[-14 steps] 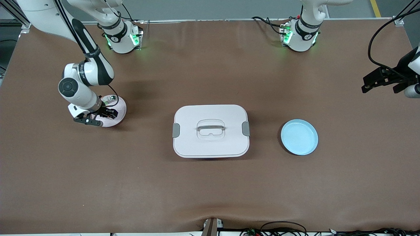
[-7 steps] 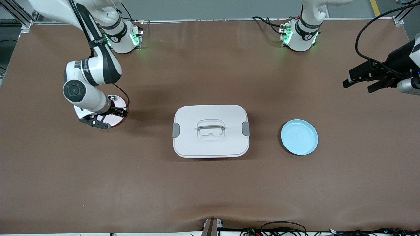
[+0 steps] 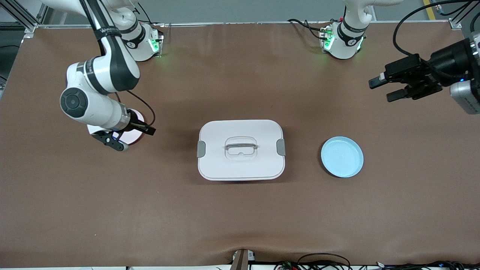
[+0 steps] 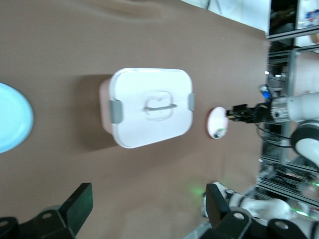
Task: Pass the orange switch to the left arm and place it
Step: 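Lift the switch with the right gripper while the left gripper approaches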
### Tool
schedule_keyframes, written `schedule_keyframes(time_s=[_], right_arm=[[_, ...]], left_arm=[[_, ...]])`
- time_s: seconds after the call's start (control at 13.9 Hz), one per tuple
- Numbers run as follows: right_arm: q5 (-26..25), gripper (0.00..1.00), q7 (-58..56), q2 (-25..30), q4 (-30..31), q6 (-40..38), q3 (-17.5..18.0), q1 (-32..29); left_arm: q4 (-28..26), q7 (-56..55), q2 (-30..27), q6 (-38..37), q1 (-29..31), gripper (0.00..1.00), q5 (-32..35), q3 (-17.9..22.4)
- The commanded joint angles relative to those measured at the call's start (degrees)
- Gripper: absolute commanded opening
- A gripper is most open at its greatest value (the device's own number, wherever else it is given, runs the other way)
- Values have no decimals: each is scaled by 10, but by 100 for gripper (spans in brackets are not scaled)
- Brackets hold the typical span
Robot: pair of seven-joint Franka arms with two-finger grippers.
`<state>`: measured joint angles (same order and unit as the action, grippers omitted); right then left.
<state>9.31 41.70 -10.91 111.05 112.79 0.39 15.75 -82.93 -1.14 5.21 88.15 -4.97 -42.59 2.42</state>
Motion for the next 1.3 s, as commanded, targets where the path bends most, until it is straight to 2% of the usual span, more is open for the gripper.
schedule_keyframes(time_s=[0.0,0.22,0.43,0.72,0.86,1.22], right_arm=[[40,0,58,-14,-49,-13,-5,27],[47,0,143,-27,-111,-36,-4,62],[51,0,240,-65,-196,-70,-4,99],[139,0,320,-94,-270,-72,-5,107],[140,0,367,-113,-297,-72,-5,118],[148,0,509,-192,-436,-80,-4,149]], left_arm=[[1,8,27,7,-11,100,-50,-1],[-20,7,37,20,-19,100,-85,-13],[-40,3,36,73,-18,100,-86,-53],[-64,-1,38,132,-19,100,-107,-92],[-68,-1,45,152,-23,100,-112,-102],[-69,-3,58,199,-30,100,-113,-137]])
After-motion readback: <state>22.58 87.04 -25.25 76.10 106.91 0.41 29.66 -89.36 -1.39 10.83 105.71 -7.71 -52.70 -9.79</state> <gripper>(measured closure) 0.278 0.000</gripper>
